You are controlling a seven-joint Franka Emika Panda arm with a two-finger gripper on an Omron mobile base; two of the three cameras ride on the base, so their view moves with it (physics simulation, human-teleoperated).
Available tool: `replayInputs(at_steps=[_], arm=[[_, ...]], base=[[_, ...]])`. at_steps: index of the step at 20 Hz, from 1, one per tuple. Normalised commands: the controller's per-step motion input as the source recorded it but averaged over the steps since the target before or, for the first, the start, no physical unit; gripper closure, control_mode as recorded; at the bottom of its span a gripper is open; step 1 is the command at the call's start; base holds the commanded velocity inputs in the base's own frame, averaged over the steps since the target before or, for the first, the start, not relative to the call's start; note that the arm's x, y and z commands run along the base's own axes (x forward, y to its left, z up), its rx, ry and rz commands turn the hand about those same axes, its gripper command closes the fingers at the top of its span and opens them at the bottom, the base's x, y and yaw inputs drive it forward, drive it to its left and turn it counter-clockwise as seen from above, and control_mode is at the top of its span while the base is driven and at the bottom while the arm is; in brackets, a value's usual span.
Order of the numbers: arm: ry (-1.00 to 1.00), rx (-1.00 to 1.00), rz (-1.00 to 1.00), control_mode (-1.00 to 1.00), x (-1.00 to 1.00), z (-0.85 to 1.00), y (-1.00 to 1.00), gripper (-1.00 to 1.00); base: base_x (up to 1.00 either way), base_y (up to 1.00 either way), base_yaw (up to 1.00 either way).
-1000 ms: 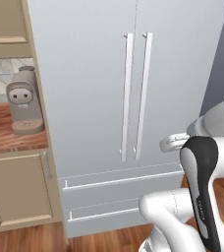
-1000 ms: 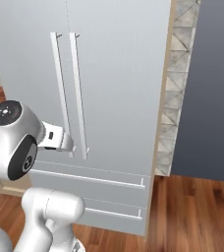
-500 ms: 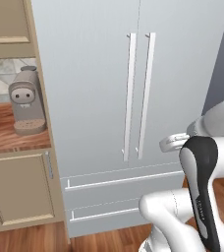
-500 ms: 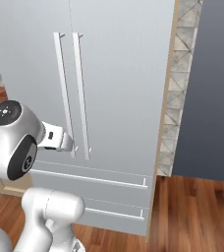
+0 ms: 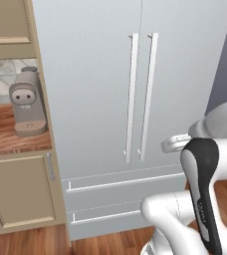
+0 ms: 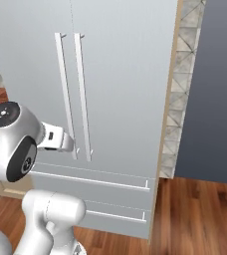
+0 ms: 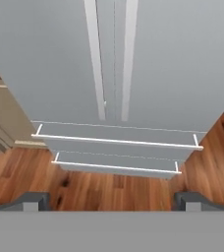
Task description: Take the cupcake and cake from the fridge and place them on the empty tray on the dining counter.
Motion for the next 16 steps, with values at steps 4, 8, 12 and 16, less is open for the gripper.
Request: replayInputs(at_steps=[4,8,12,16], arm=[[-0.21,-0.04,-0.01,-1.0,0.52,-0.18,0.0,-1.0],[-0.22,-0.01,-0.04,-1.0,0.74,-0.08,-0.01,-1.0],[-0.23,0.0,-0.06,-1.0,0.71,0.0,-0.08,-1.0],[-0.15,0.0,-0.05,-1.0,0.7,0.0,-0.1,-1.0]], base=[[0.0,0.0,0.0],[0.0,0.0,0.0],[0.0,0.0,0.0],[0.0,0.0,0.0]])
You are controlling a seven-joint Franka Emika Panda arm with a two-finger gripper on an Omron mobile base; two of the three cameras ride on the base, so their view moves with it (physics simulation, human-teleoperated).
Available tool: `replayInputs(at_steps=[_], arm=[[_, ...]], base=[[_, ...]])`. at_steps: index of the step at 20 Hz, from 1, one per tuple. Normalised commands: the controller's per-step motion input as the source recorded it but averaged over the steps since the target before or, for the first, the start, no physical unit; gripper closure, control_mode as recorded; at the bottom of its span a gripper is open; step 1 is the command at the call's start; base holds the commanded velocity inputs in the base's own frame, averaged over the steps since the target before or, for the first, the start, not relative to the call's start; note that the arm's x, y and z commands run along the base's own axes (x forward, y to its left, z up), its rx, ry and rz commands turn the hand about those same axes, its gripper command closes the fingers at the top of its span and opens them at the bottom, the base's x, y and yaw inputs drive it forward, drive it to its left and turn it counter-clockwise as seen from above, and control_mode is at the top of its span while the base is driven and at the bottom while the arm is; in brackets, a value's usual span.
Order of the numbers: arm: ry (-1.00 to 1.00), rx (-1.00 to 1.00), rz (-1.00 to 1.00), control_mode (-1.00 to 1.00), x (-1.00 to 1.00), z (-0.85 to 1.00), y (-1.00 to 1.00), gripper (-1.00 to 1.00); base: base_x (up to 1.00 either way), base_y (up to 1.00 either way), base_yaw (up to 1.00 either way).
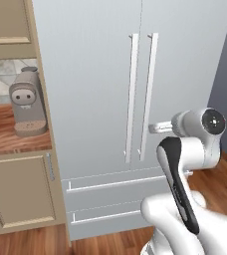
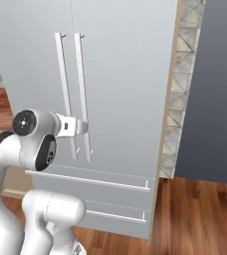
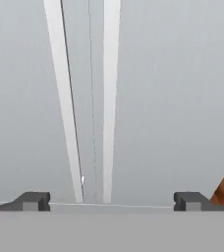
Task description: Take the cupcake and cake from the fridge and place them on the empty tray on the dining counter.
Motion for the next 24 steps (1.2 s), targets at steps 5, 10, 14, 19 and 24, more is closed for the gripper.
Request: replayInputs(at_steps=[5,10,14,19,24], arm=[[-0.06,0.01,-0.03,-1.0,0.79,0.0,-0.05,-1.0],[0.0,0.01,0.0,-1.0,0.83,0.0,0.0,-1.0],[0.0,0.01,0.0,-1.0,0.86,0.0,0.0,-1.0],[0.0,0.0,0.0,-1.0,0.86,0.0,0.0,-1.0],[-0.01,0.0,0.0,-1.0,0.7,0.0,-0.02,-1.0]], base=[[0.0,0.0,0.0],[0.0,0.0,0.0],[0.0,0.0,0.0],[0.0,0.0,0.0],[0.0,0.0,0.0]])
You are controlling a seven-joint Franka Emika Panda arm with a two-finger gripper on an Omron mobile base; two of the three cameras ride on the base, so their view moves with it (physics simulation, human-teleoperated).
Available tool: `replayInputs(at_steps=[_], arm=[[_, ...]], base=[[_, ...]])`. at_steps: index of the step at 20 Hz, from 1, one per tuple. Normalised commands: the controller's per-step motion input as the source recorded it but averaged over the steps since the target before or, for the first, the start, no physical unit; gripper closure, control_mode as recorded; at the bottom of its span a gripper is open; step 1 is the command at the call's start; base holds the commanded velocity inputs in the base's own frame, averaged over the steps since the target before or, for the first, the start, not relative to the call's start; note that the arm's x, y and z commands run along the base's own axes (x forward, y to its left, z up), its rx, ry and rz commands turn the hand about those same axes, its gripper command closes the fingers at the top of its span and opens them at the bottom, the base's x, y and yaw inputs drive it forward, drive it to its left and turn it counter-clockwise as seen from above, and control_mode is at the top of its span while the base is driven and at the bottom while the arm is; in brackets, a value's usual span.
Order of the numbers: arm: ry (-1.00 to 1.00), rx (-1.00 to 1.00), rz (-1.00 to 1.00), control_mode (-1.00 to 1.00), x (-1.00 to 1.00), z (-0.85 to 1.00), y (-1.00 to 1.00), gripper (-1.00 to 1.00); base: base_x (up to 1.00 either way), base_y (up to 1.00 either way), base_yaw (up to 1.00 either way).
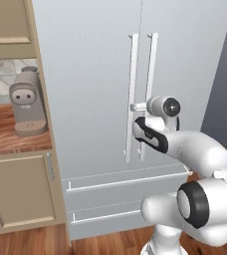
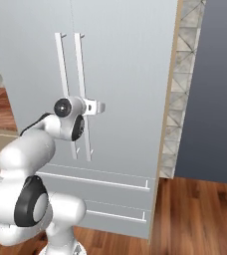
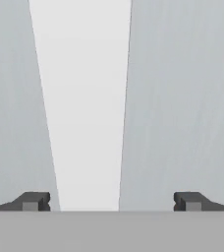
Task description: Take the cupcake and cake from the fridge and place them on the empty tray on the dining counter.
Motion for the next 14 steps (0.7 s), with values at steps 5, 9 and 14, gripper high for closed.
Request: replayInputs(at_steps=[5,9,14], arm=[[-0.1,0.0,0.0,-1.0,0.52,0.0,0.0,-1.0],[-0.05,0.0,0.0,-1.0,0.7,0.0,0.0,-1.0],[0.01,0.0,0.0,-1.0,0.87,0.0,-0.03,1.0]], base=[[0.0,0.0,0.0],[0.0,0.0,0.0],[0.0,0.0,0.0]])
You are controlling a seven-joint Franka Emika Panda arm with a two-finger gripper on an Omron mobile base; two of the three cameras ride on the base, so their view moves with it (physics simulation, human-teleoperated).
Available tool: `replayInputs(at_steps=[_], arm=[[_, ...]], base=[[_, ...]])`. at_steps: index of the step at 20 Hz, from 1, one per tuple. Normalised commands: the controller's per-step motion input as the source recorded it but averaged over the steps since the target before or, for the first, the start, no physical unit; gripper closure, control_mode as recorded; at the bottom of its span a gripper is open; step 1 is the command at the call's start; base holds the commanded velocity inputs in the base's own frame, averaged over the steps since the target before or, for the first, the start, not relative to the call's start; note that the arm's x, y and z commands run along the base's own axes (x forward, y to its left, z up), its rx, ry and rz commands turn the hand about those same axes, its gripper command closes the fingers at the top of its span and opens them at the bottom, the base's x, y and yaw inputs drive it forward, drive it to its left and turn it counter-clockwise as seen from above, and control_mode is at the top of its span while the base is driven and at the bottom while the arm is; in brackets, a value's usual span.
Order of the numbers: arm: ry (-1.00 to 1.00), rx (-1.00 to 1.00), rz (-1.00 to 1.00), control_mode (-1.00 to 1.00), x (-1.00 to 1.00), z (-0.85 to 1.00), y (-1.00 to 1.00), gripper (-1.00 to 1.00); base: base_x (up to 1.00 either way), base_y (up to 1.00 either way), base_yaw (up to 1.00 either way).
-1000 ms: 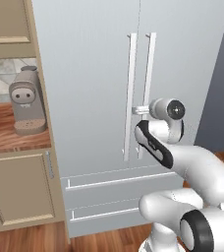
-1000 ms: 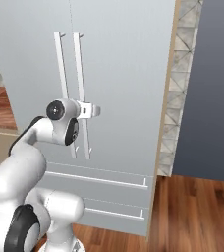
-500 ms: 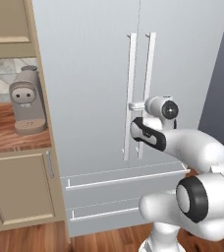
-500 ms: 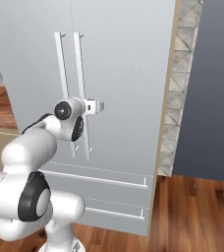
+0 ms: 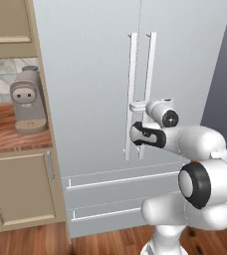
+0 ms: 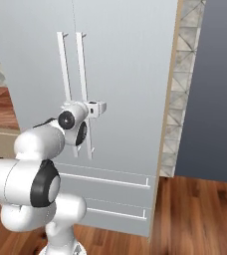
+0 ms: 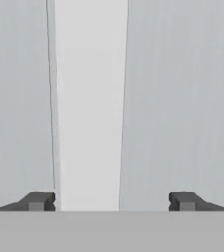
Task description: Take the cupcake and cake from the fridge and place them on the empty tray on the dining counter.
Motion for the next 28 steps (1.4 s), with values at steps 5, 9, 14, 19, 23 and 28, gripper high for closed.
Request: replayInputs(at_steps=[5,9,14,19,23,28], arm=[[0.12,0.0,0.0,-1.0,0.32,0.0,0.0,1.0],[0.23,0.0,0.0,-1.0,0.0,0.24,0.0,1.0],[0.39,0.0,0.0,-1.0,-0.01,0.55,0.02,1.0],[0.32,0.0,0.0,-1.0,-0.67,0.39,0.0,1.0],[0.16,0.0,0.0,-1.0,-1.0,0.12,-0.35,1.0],[0.29,0.02,0.0,-1.0,-0.96,0.04,-0.4,1.0]], base=[[0.0,0.0,0.0],[0.0,0.0,0.0],[0.0,0.0,0.0],[0.0,0.0,0.0],[0.0,0.0,0.0],[0.0,0.0,0.0]])
